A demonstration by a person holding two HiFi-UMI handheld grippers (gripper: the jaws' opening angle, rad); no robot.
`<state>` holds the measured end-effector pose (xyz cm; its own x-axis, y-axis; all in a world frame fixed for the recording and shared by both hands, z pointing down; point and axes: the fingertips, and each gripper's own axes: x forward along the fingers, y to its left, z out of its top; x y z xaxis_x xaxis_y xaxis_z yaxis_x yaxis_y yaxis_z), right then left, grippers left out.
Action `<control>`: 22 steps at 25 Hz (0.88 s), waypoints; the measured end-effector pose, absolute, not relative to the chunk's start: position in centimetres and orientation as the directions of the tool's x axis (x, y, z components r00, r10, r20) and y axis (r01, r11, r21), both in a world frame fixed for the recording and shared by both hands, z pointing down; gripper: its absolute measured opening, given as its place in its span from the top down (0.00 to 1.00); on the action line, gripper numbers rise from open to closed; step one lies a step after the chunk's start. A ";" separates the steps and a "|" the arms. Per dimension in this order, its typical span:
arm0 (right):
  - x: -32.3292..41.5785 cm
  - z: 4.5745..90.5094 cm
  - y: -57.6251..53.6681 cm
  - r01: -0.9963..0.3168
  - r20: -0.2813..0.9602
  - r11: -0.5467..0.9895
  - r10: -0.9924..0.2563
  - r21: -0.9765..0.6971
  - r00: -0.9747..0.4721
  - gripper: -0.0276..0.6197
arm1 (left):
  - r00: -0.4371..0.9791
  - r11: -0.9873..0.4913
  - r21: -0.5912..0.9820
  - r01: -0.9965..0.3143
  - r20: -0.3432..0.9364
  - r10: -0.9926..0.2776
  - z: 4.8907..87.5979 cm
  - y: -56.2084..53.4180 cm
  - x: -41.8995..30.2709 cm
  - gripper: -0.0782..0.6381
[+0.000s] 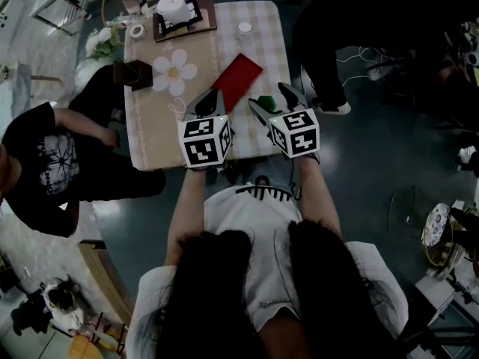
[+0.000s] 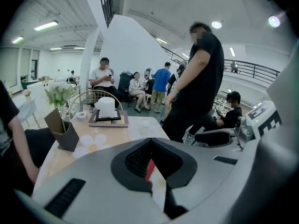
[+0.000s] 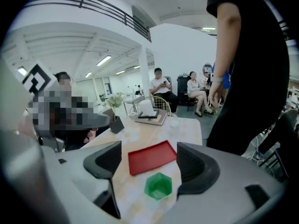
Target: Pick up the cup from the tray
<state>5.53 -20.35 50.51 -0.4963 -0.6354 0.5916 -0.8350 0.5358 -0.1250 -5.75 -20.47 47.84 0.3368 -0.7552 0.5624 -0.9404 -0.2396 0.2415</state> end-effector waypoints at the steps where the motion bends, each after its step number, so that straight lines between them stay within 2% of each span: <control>1: 5.1 49.3 -20.3 -0.827 0.567 0.546 -0.642 -0.134 -0.516 0.38 | 0.340 -0.243 0.244 -0.939 0.554 -0.760 47.5 -20.3 -5.7 0.88; 3: 4.4 47.0 -20.3 -0.820 0.514 0.554 -0.667 -0.143 -0.540 0.43 | 0.347 -0.249 0.249 -0.936 0.536 -0.770 46.8 -20.0 -5.7 0.88; 6: 4.1 44.0 -20.3 -0.835 0.449 0.538 -0.722 -0.115 -0.527 0.69 | 0.361 -0.264 0.255 -0.930 0.503 -0.785 45.4 -19.6 -5.5 0.88; 11: 3.8 41.8 -19.7 -0.864 0.399 0.490 -0.775 -0.113 -0.491 0.93 | 0.383 -0.302 0.243 -0.922 0.454 -0.804 43.3 -18.9 -4.8 0.88; 22: 2.1 40.4 -18.6 -0.861 0.402 0.508 -0.783 -0.030 -0.475 0.94 | 0.404 -0.331 0.238 -0.913 0.420 -0.813 41.9 -18.0 -4.6 0.88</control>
